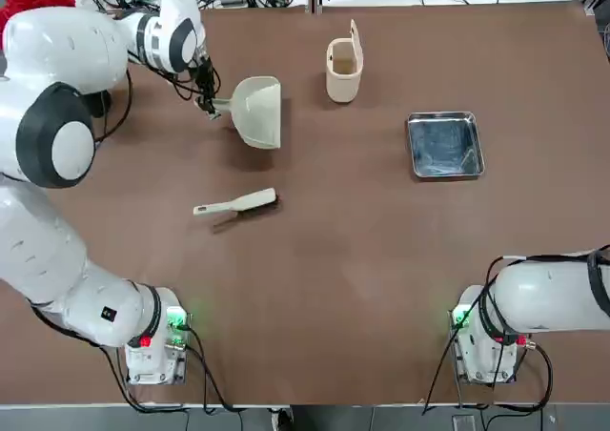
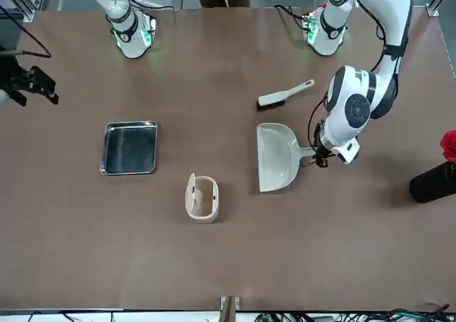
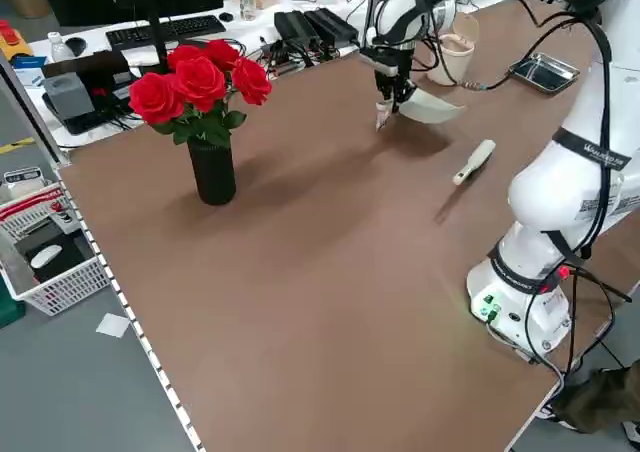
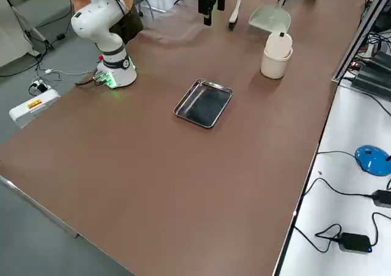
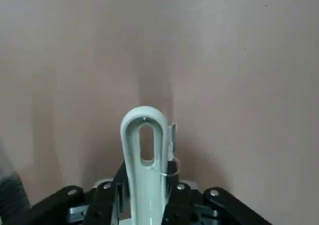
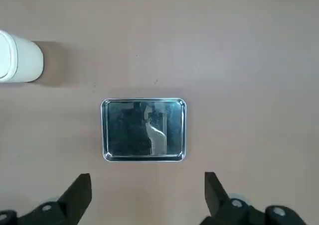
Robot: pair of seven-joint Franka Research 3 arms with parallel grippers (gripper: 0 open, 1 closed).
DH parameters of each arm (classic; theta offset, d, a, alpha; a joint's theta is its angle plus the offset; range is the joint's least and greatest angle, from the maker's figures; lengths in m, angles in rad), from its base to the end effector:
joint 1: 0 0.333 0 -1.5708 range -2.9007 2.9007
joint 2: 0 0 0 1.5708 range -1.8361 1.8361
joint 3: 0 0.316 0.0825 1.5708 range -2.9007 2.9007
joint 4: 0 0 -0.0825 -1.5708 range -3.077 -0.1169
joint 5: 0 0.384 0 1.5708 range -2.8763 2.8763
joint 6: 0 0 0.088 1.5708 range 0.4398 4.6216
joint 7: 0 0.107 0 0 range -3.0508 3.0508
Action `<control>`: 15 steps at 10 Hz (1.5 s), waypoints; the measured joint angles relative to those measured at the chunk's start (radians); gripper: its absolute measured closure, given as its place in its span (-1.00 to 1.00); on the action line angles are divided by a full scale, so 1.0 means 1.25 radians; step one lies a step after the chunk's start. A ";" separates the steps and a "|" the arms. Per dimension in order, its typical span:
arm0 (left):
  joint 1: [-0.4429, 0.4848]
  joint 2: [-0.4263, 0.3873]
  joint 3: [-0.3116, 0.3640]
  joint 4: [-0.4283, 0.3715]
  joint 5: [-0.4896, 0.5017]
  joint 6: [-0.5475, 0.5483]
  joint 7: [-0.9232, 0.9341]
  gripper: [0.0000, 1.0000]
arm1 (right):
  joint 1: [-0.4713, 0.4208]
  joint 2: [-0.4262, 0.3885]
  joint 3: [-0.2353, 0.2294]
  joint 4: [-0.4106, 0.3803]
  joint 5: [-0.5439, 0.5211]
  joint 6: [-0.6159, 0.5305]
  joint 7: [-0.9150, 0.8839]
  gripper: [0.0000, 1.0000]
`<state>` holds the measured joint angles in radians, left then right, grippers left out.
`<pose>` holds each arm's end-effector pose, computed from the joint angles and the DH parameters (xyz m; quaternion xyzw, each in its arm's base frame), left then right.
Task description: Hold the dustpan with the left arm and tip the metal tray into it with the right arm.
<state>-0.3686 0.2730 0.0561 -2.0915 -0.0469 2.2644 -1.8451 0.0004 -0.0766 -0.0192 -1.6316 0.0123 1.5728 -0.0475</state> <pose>0.5415 -0.1767 0.2841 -0.7089 -0.7035 0.0320 0.0392 0.5305 -0.0091 0.6375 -0.9998 -0.0144 -0.0091 0.0066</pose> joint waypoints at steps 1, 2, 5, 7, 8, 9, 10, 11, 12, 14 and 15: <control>-0.002 0.014 -0.002 -0.004 0.000 0.014 0.000 0.35 | 0.001 0.000 0.000 0.000 0.000 0.001 0.000 -1.00; -0.003 0.025 -0.003 -0.011 0.000 0.035 0.000 0.35 | 0.001 0.000 0.000 0.000 0.000 0.002 0.000 -1.00; -0.003 0.041 -0.003 -0.033 0.000 0.078 -0.006 0.35 | 0.001 0.000 0.000 0.001 0.000 0.004 0.001 -1.00; -0.006 0.047 -0.003 -0.033 0.000 0.092 -0.007 0.35 | 0.001 0.000 0.000 0.001 0.000 0.004 0.001 -1.00; -0.007 0.048 -0.003 -0.033 0.000 0.096 -0.007 0.32 | 0.001 0.000 0.000 0.001 0.000 0.003 0.001 -1.00; -0.007 0.047 -0.005 -0.030 0.000 0.099 -0.007 0.20 | 0.001 0.000 0.000 0.001 0.000 0.002 0.002 -1.00; -0.007 0.044 -0.007 -0.026 0.000 0.100 -0.007 0.11 | 0.000 0.000 -0.001 0.000 0.000 0.001 0.004 -1.00; -0.007 0.039 -0.010 -0.023 0.000 0.100 -0.007 -0.14 | 0.000 0.000 -0.003 0.000 0.000 -0.001 0.007 -1.00; -0.007 0.031 -0.011 -0.020 0.000 0.100 -0.007 -0.41 | -0.002 0.000 -0.005 -0.001 0.000 -0.002 0.010 -1.00; -0.003 -0.010 -0.010 0.012 0.000 0.074 0.011 -0.98 | -0.020 0.000 -0.010 -0.003 0.000 -0.007 0.013 -1.00; 0.005 -0.034 -0.009 0.047 0.000 0.030 0.026 -1.00 | -0.034 0.000 -0.011 -0.003 0.000 -0.008 0.013 -1.00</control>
<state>-0.3628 0.2298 0.0443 -2.0324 -0.0469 2.3021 -1.8123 -0.0417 -0.0764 -0.0332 -1.6356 0.0119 1.5622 -0.0310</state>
